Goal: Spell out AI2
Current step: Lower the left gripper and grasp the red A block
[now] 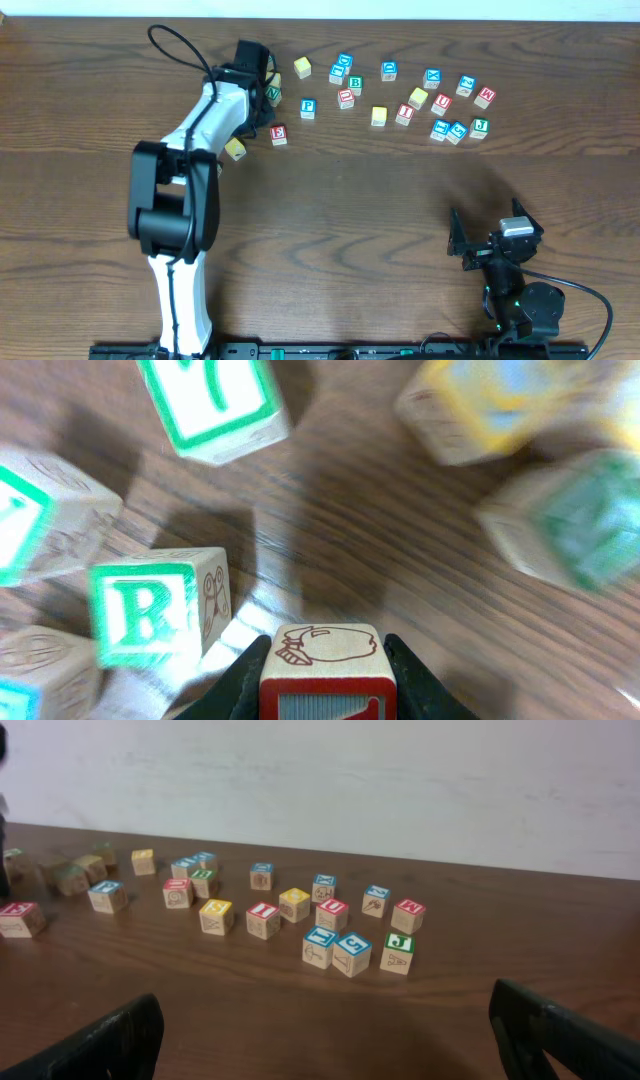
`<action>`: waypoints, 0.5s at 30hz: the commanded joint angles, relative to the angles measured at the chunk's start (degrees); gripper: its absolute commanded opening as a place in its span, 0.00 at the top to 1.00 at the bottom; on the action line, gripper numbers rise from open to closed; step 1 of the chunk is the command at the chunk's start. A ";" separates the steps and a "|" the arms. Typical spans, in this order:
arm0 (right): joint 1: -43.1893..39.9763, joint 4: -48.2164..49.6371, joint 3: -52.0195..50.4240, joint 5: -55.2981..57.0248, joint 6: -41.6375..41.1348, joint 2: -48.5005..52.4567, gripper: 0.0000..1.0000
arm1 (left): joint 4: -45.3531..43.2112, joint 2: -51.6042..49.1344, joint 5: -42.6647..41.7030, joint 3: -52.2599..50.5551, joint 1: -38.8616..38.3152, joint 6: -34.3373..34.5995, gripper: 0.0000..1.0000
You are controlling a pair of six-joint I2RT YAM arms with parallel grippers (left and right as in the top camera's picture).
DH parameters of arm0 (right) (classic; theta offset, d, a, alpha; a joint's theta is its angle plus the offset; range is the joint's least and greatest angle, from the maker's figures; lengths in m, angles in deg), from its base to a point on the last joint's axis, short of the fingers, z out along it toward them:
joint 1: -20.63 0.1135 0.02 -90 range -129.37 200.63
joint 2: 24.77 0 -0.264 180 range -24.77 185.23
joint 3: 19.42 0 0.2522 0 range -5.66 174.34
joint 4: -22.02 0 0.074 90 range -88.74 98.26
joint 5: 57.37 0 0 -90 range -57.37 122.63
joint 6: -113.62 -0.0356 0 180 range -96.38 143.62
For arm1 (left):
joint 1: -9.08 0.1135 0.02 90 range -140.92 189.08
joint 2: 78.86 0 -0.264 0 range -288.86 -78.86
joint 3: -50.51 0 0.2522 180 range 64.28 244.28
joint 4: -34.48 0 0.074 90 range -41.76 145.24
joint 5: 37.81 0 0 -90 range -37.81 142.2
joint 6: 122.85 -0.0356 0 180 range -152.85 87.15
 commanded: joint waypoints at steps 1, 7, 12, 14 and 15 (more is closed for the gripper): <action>0.24 -0.02 -0.24 0.42 0.33 0.02 0.01 | 1.46 5.90 -6.56 0.87 -0.55 -12.83 0.73; 0.24 -0.02 -0.24 0.44 0.33 0.02 0.01 | 7.48 8.20 -19.45 0.87 -1.46 -28.11 0.73; 0.24 -0.02 -0.24 0.42 0.33 0.02 0.01 | 14.64 8.15 -21.90 0.55 -3.54 -38.51 0.73; 0.24 -0.02 -0.24 0.42 0.33 0.02 0.01 | 16.50 8.15 -21.92 0.52 -4.63 -42.45 0.73; 0.24 -0.02 -0.24 0.42 0.33 0.02 0.01 | 16.92 8.15 -21.90 0.52 -5.11 -43.69 0.73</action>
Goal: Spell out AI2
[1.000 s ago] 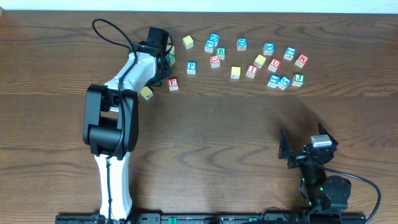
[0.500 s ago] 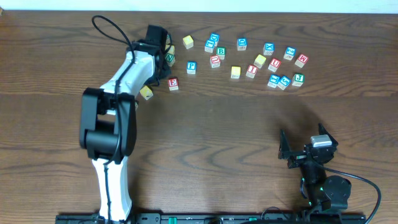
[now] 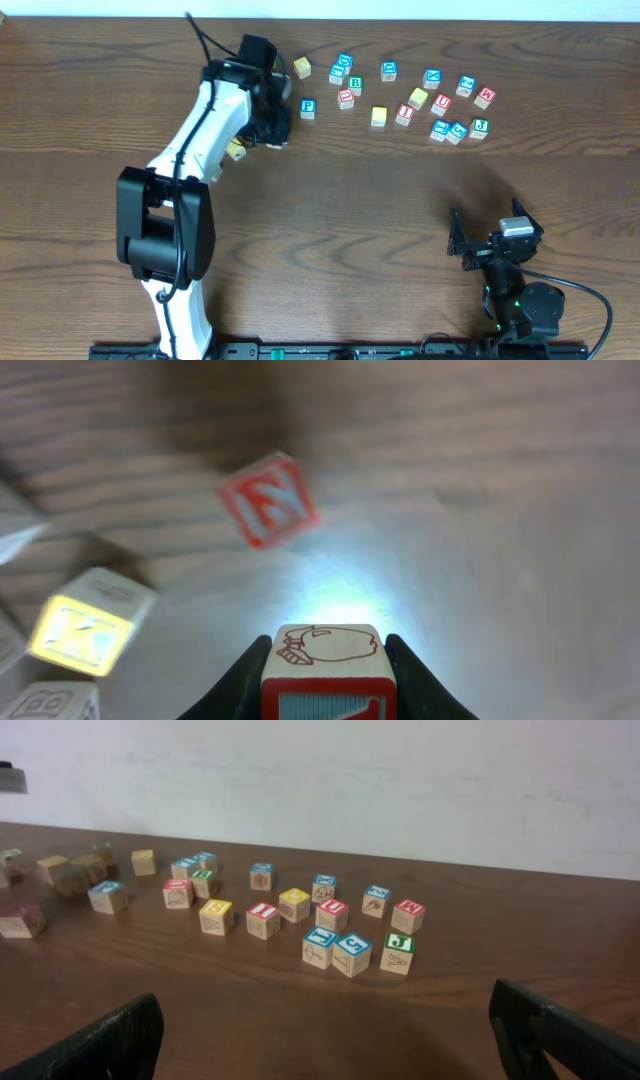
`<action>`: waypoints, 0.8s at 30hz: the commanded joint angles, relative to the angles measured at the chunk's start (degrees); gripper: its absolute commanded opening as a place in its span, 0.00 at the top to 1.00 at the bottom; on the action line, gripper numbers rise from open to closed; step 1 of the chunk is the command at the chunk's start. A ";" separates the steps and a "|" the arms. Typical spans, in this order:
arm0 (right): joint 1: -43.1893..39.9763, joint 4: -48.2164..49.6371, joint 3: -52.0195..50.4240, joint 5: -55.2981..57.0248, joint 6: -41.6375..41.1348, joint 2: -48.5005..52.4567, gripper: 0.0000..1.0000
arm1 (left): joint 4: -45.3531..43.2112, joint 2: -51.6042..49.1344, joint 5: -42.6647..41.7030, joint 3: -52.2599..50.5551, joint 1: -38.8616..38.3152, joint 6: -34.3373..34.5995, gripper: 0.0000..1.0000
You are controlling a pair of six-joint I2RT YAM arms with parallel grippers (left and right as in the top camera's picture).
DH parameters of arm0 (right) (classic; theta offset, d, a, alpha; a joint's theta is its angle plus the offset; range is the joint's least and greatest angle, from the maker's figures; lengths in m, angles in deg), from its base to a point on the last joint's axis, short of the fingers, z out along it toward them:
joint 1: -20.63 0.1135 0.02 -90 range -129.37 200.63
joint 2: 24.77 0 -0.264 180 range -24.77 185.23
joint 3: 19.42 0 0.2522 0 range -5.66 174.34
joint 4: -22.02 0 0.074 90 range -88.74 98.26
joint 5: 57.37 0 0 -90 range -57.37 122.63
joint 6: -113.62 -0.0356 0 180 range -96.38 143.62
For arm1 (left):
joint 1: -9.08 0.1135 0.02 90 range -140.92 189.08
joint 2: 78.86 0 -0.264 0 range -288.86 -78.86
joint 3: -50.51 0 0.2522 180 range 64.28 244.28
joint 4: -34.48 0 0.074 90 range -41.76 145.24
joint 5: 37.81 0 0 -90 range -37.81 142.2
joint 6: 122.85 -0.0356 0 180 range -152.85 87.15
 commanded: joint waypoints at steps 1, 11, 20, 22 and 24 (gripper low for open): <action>0.24 -0.02 -0.24 0.44 0.33 0.02 0.01 | 1.55 0.04 -2.62 0.20 -2.01 -11.45 0.73; 0.24 -0.02 -0.24 0.44 0.33 0.02 0.01 | 1.51 0.02 -2.64 0.13 -5.97 -23.19 0.69; 0.24 -0.02 -0.24 0.46 0.33 0.02 0.01 | 1.27 0.02 -2.64 -3.26 -6.82 -43.80 0.65; 0.24 -0.02 -0.24 0.44 0.33 0.02 0.01 | 0.61 0.02 -2.62 -4.46 -6.82 -47.01 0.64; 0.24 -0.02 -0.24 0.46 0.33 0.02 0.01 | -0.68 0.02 -2.64 -5.88 -6.82 -49.51 0.63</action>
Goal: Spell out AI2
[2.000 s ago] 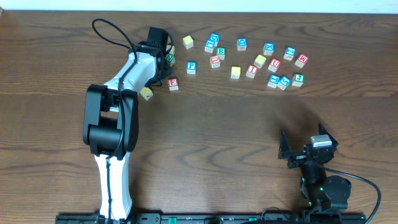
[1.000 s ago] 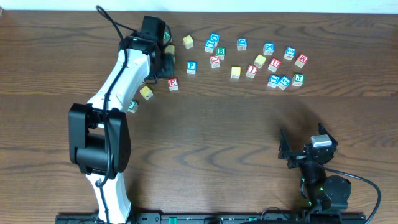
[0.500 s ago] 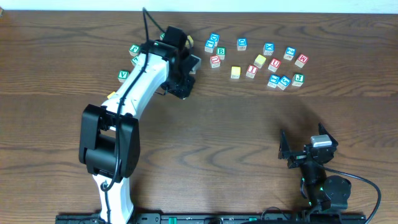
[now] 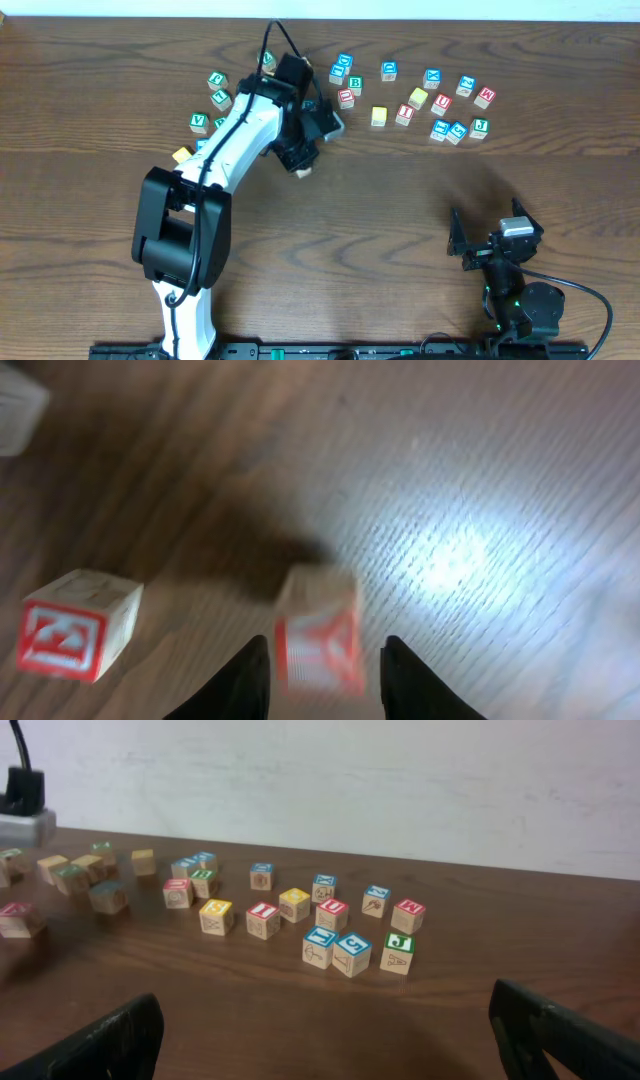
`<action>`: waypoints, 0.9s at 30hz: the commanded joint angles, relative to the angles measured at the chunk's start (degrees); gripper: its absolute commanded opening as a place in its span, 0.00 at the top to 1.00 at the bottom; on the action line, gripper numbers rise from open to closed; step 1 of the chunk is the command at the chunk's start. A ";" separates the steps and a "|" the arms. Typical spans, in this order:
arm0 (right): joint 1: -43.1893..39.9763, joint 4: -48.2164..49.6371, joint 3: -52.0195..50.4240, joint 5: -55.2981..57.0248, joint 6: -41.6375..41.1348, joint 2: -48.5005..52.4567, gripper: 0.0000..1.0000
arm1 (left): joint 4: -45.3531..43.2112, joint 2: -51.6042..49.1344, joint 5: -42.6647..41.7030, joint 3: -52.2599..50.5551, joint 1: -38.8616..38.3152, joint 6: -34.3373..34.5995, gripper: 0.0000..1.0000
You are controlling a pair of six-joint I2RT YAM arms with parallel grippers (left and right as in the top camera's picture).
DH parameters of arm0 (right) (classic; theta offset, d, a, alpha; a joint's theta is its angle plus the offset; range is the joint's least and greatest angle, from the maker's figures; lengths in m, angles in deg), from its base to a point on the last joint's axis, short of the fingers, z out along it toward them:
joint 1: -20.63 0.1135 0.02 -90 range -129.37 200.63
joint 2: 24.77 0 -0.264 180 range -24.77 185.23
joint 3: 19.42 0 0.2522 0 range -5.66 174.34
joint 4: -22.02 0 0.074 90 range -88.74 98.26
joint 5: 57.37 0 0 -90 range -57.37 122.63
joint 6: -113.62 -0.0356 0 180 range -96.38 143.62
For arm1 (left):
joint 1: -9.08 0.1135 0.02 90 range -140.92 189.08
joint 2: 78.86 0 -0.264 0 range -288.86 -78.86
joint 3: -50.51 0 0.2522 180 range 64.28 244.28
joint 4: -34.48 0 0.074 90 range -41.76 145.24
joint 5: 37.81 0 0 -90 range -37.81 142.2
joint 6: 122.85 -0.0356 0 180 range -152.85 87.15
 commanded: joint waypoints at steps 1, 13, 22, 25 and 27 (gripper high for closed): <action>0.24 -0.02 -0.24 0.44 0.33 0.02 0.01 | -1.62 0.02 -0.28 -2.80 -0.09 -10.25 0.61; 0.24 -0.02 -0.24 0.44 0.33 0.02 0.01 | -10.05 0.04 -0.26 -6.05 -0.09 -12.09 0.50; 0.24 -0.02 -0.24 0.42 0.33 0.02 0.01 | -10.67 1.40 -0.02 -2.64 0.76 18.23 0.46; 0.24 -0.02 -0.24 0.42 0.33 0.02 0.01 | -8.59 1.60 -0.04 -2.67 1.53 35.80 0.46; 0.24 -0.02 -0.24 0.44 0.33 0.02 0.01 | -7.10 1.51 -0.04 -3.32 1.73 42.84 0.46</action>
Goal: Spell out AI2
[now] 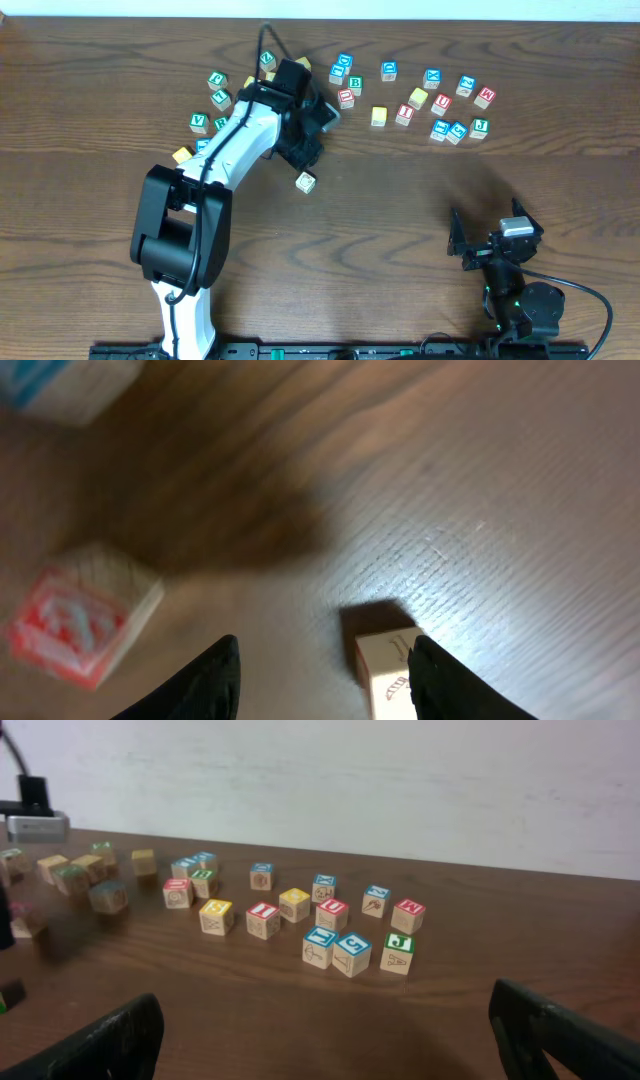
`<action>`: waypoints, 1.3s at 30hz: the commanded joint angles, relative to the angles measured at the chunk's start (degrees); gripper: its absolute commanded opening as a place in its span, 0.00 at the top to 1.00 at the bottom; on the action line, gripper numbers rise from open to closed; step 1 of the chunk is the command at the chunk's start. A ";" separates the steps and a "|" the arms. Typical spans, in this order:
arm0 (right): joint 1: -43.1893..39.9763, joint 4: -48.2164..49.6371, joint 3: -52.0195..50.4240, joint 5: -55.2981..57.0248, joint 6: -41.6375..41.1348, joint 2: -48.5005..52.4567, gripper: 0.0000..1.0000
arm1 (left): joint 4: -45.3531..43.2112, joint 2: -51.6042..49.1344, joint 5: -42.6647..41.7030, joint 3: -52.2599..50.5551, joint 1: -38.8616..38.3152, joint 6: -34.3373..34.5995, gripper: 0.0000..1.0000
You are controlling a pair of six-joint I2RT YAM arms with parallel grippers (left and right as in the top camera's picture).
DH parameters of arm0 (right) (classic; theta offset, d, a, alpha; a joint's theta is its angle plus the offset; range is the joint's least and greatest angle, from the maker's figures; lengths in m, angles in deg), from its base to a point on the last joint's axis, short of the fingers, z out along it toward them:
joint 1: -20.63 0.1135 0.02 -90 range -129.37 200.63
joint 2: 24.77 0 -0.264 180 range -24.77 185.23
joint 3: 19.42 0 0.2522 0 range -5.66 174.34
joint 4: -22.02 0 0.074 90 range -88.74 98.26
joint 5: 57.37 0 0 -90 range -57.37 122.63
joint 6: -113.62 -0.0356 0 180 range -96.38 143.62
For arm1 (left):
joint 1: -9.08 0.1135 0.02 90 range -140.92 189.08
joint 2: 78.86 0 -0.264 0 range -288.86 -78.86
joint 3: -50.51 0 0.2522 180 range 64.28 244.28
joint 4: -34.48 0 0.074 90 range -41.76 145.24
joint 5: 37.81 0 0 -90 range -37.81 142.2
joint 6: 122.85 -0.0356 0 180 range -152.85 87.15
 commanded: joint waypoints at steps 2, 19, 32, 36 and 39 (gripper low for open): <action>0.24 -0.02 -0.24 0.44 0.33 0.02 0.01 | 1.38 1.29 -0.04 -1.03 0.79 23.80 0.42; 0.24 -0.02 -0.24 0.46 0.33 0.02 0.01 | 3.63 1.09 -0.07 -4.13 0.76 37.62 0.37; 0.24 -0.02 -0.24 0.44 0.33 0.02 0.01 | 2.89 1.09 0.35 -4.17 0.76 22.14 0.78; 0.24 -0.02 -0.24 0.44 0.33 0.02 0.01 | 3.48 1.09 0.33 -4.17 0.79 14.14 0.86; 0.24 -0.02 -0.24 0.44 0.33 0.02 0.01 | 5.01 1.09 0.35 -4.17 0.79 10.19 0.92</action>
